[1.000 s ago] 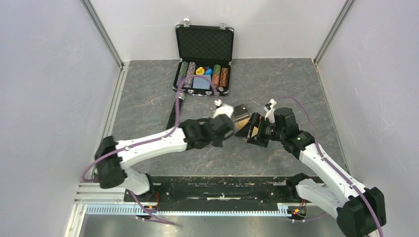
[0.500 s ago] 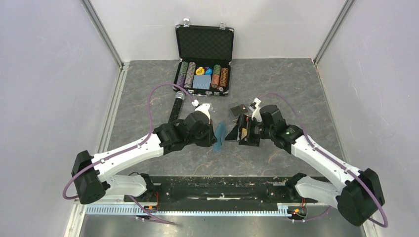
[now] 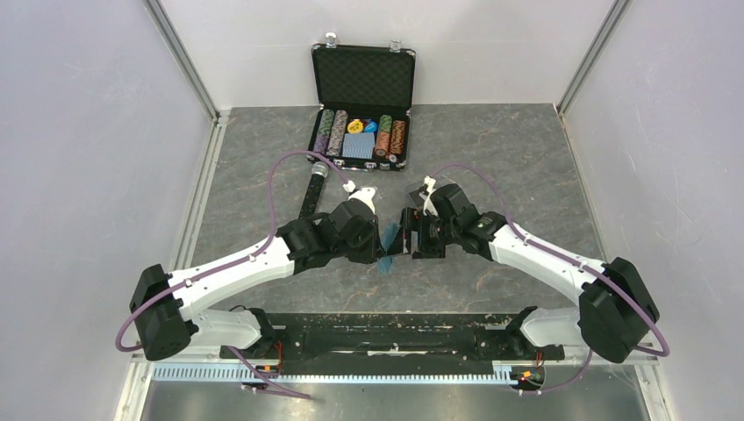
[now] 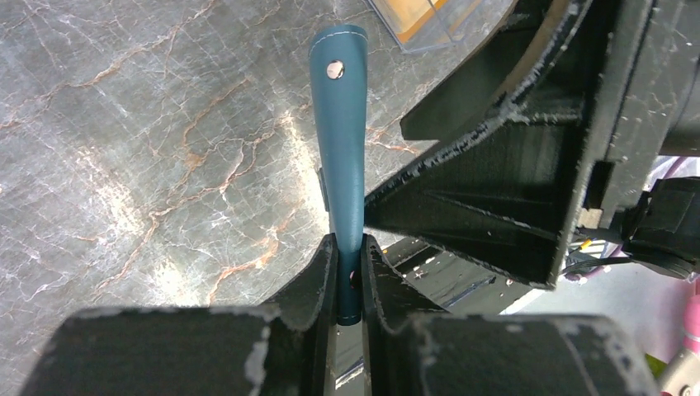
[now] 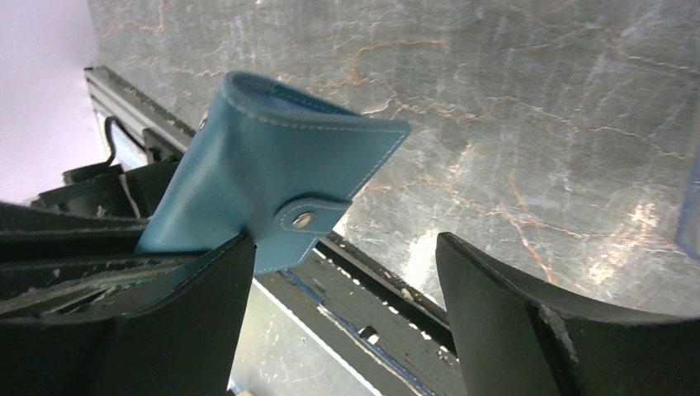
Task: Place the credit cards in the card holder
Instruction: Open the card holder at the center of the board.
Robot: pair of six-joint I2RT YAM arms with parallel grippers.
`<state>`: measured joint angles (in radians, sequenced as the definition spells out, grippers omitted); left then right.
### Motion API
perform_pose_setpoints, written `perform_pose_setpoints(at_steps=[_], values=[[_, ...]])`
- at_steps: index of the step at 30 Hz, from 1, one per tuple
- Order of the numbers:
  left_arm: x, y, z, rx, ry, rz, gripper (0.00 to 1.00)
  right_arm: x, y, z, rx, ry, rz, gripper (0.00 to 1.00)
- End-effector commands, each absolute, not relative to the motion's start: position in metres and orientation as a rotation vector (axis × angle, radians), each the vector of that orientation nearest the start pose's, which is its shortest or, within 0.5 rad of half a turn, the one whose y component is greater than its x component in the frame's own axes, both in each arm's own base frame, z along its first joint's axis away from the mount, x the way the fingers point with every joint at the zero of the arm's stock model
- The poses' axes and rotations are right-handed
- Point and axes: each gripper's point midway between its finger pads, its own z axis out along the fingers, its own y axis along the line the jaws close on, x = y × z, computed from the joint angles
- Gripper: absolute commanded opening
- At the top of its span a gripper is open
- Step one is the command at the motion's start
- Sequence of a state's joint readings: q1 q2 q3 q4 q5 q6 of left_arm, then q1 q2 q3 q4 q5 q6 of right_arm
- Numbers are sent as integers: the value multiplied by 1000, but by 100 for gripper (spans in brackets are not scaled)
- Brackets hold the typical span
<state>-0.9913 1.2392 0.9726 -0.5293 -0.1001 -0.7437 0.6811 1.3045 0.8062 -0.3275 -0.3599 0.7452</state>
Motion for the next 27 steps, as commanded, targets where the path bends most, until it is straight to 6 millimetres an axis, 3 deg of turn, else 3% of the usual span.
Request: perform_pose_setpoints(at_steps=[1, 9, 14, 19, 27], values=[[175, -313, 174, 226, 2423, -850, 2, 219, 268, 119, -117, 2553, 909, 81], [174, -315, 173, 225, 2427, -866, 2, 220, 262, 106, -125, 2579, 838, 65], [174, -316, 176, 211, 2421, -882, 2, 222, 251, 95, -151, 2602, 708, 55], [175, -317, 178, 153, 2404, -919, 2, 216, 239, 79, -195, 2652, 584, 37], [179, -312, 181, 22, 2363, -1019, 2, 205, 223, 68, -201, 2672, 522, 32]])
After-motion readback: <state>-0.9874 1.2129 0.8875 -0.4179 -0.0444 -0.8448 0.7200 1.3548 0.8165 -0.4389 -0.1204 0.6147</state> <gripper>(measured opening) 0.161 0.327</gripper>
